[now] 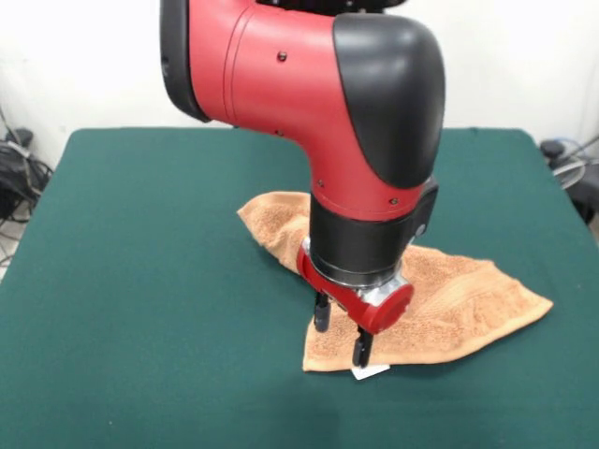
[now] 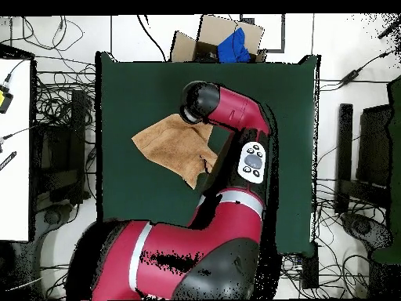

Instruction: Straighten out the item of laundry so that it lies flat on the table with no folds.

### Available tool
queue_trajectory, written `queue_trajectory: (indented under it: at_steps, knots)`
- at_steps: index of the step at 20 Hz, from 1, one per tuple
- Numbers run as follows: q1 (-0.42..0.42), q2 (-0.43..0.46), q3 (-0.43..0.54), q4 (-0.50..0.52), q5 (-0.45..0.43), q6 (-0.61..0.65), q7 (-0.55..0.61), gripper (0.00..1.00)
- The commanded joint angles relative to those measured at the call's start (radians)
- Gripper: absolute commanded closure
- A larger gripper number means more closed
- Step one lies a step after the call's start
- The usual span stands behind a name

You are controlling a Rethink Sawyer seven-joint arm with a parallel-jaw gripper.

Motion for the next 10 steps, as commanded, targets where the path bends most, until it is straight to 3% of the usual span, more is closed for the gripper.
queue_trajectory:
  at_steps: [1, 10]
  knots:
    - [-0.030, 0.027, 0.135, 0.128, 0.019, -0.071, 0.098, 0.00]
    - [-0.041, 0.050, 0.156, 0.140, 0.009, -0.103, 0.086, 0.00]
